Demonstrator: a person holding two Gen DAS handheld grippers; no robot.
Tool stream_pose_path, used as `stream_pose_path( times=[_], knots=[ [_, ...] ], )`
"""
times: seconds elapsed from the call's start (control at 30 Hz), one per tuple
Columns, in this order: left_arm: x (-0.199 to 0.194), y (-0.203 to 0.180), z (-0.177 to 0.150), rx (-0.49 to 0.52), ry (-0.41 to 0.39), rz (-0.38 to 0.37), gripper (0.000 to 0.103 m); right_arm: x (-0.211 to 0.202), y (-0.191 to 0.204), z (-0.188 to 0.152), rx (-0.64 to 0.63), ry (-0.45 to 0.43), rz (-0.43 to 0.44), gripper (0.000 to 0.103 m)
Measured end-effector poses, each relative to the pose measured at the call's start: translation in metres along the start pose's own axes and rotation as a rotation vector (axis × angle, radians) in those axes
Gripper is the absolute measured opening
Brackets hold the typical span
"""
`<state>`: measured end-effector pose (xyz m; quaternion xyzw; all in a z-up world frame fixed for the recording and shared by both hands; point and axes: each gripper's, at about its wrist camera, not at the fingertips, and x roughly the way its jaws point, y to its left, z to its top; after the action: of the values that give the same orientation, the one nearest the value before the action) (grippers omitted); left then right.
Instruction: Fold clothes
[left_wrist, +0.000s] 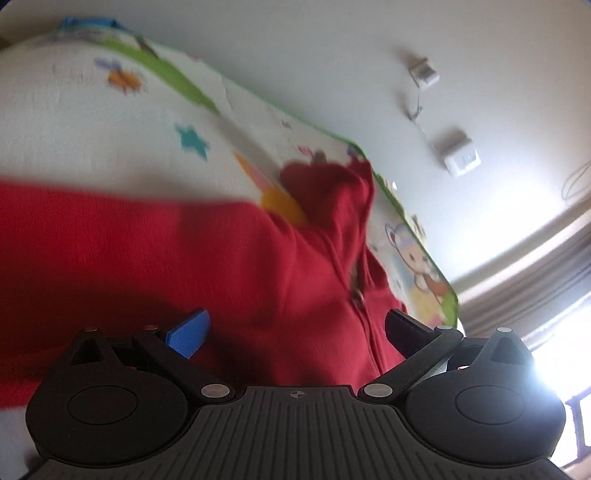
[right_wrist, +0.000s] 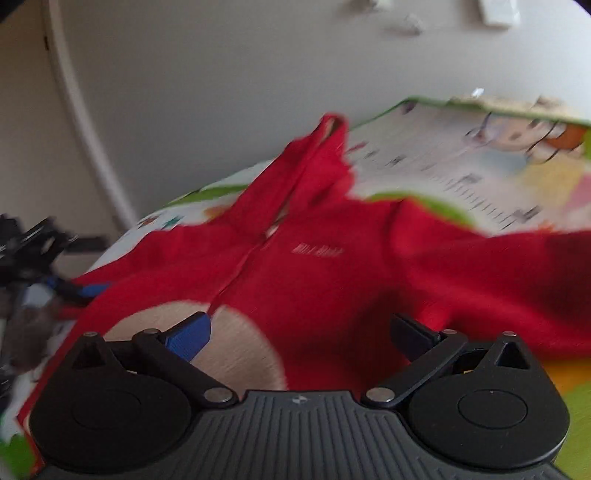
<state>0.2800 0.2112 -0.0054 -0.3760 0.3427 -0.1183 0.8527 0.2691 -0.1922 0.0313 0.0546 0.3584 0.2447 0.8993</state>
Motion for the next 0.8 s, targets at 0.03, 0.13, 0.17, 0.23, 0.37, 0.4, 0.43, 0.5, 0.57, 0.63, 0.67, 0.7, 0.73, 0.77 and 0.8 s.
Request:
stream_pose_path(
  times=[0.03, 0.13, 0.17, 0.23, 0.37, 0.4, 0.43, 0.5, 0.57, 0.63, 0.67, 0.7, 0.73, 0.77, 0.8],
  knots=[
    [0.0, 0.001, 0.005, 0.008, -0.024, 0.073, 0.103, 0.005, 0.0, -0.005, -0.005, 0.029, -0.008, 0.103],
    [0.001, 0.018, 0.016, -0.011, -0.062, 0.089, 0.103, 0.008, -0.008, -0.02, -0.002, 0.047, 0.004, 0.103],
    [-0.006, 0.018, 0.016, -0.02, -0.056, 0.081, 0.103, 0.007, -0.011, -0.023, 0.001, 0.037, 0.015, 0.103],
    [-0.015, 0.009, 0.014, 0.032, -0.067, 0.098, 0.103, 0.006, -0.015, -0.025, 0.009, 0.029, 0.022, 0.103],
    [-0.059, -0.037, -0.023, 0.27, -0.103, 0.086, 0.103, 0.015, -0.007, -0.023, -0.047, 0.058, -0.019, 0.103],
    [-0.071, -0.05, -0.036, 0.341, -0.11, 0.077, 0.103, 0.015, -0.004, -0.023, -0.072, 0.064, -0.038, 0.103],
    [-0.08, -0.064, -0.052, 0.424, -0.122, 0.088, 0.103, 0.016, 0.0, -0.025, -0.106, 0.07, -0.057, 0.103],
    [-0.095, -0.085, -0.087, 0.581, -0.153, 0.138, 0.103, 0.016, 0.006, -0.028, -0.164, 0.074, -0.087, 0.103],
    [-0.109, -0.101, -0.122, 0.7, -0.161, 0.19, 0.103, 0.007, 0.008, -0.031, -0.172, 0.059, -0.104, 0.103],
    [-0.122, -0.111, -0.151, 0.799, -0.128, 0.201, 0.103, -0.018, 0.012, -0.037, -0.195, 0.003, -0.125, 0.103],
    [-0.129, -0.114, -0.165, 0.839, -0.114, 0.202, 0.103, -0.035, 0.015, -0.043, -0.22, -0.034, -0.134, 0.103],
    [-0.135, -0.116, -0.179, 0.879, -0.101, 0.202, 0.103, -0.053, 0.018, -0.05, -0.249, -0.058, -0.141, 0.103],
    [-0.14, -0.117, -0.191, 0.909, -0.083, 0.217, 0.103, -0.07, 0.021, -0.058, -0.277, -0.074, -0.148, 0.103],
    [-0.142, -0.116, -0.201, 0.929, -0.064, 0.239, 0.103, -0.086, 0.024, -0.067, -0.304, -0.08, -0.154, 0.103],
    [-0.142, -0.115, -0.21, 0.945, -0.044, 0.276, 0.103, -0.099, 0.027, -0.078, -0.334, -0.075, -0.162, 0.103]
  ],
)
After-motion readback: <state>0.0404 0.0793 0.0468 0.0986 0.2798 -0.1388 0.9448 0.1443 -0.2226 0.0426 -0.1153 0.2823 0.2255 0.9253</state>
